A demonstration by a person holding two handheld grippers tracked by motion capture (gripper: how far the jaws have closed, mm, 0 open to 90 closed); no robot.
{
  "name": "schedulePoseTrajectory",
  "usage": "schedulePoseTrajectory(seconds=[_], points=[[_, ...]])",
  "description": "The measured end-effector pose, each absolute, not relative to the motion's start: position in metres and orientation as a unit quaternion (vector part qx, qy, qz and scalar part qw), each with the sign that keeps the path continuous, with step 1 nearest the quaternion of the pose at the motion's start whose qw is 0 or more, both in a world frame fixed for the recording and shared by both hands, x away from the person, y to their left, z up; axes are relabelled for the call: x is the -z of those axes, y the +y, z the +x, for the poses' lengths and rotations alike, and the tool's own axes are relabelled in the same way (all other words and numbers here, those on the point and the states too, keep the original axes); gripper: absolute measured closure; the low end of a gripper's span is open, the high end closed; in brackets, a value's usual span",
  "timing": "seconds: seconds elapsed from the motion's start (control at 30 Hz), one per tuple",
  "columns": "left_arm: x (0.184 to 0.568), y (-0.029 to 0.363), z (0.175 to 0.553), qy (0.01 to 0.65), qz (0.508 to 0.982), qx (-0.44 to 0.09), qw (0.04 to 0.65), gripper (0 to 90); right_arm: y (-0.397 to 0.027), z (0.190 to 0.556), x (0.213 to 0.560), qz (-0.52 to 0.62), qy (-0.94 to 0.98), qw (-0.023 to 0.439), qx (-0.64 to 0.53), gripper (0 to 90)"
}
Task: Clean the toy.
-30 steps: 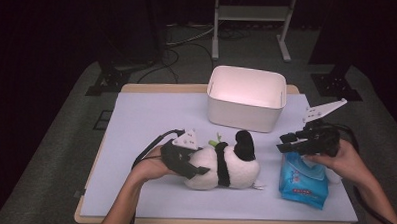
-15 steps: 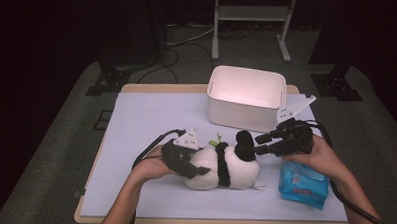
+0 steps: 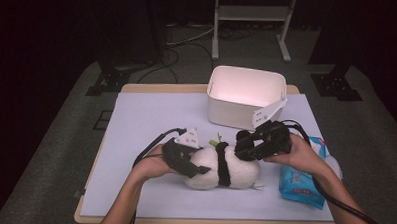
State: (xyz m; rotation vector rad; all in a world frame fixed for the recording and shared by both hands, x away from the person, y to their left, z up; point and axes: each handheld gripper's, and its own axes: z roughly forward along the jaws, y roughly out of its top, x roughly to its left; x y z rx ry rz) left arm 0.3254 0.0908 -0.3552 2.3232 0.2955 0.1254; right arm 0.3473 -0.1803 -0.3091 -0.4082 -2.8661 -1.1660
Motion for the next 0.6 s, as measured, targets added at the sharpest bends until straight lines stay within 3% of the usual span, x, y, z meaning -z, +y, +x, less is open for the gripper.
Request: schedulePoseTrajectory(seconds=[0.47,0.6], points=[[0.354,0.087,0.329,0.120,0.917,-0.040,0.378,35.4,-0.161,0.347,0.322,-0.111,-0.938,-0.006,0.330,50.3],[0.354,0.085,0.330,0.118,0.919,-0.043,0.373,38.7,-0.159,0.347,0.329,-0.112,-0.939,-0.009,0.325,52.8]])
